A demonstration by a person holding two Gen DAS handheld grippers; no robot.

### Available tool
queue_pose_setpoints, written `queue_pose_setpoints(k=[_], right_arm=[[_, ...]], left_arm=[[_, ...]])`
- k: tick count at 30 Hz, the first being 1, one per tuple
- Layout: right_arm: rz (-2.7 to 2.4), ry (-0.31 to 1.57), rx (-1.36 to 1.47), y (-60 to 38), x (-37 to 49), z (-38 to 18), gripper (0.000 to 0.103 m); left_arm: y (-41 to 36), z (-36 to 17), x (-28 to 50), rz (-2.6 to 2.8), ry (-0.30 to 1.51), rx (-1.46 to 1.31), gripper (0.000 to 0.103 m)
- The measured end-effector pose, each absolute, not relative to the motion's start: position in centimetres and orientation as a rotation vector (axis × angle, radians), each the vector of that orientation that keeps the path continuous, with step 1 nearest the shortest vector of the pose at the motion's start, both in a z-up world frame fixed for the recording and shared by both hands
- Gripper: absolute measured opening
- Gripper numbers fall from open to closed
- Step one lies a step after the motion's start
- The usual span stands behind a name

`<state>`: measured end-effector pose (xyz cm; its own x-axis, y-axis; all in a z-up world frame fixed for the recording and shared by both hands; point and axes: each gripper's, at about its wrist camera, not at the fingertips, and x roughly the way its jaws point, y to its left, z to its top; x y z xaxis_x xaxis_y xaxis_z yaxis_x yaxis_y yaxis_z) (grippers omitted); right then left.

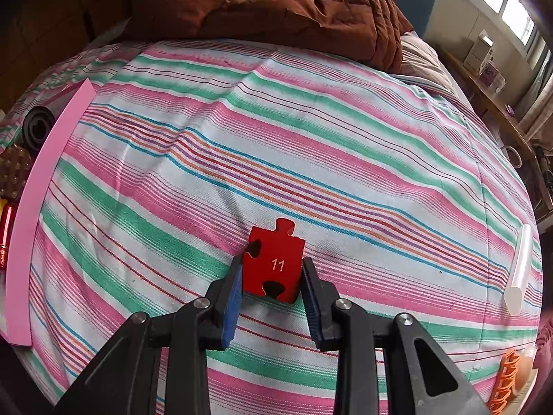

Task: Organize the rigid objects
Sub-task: 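Carry the red puzzle piece into the tray and open the right gripper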

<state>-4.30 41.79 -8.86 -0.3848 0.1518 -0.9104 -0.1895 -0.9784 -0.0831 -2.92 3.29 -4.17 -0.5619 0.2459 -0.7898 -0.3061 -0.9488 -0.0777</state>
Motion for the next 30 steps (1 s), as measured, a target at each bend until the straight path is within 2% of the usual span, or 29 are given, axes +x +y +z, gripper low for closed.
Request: queue_pose_setpoints(k=[14,23,30], right_arm=[[2.484,0.14,-1.627,39.1,-3.5,-6.8,0.031],[2.864,0.064,-1.558,27.8,-4.9,-1.8,0.031],[3.03,-0.04,-1.638,17.9,-6.9,-1.9,0.031]], left_arm=[[-0.2,-4.0,-3.4,2.61,0.006,-1.279,0.053],[-1.1,-4.3,-3.4,2.625,-0.016,-1.292,0.052],[-1.5,-4.6,-3.6,2.62,-0.032,-1.305,0.052]])
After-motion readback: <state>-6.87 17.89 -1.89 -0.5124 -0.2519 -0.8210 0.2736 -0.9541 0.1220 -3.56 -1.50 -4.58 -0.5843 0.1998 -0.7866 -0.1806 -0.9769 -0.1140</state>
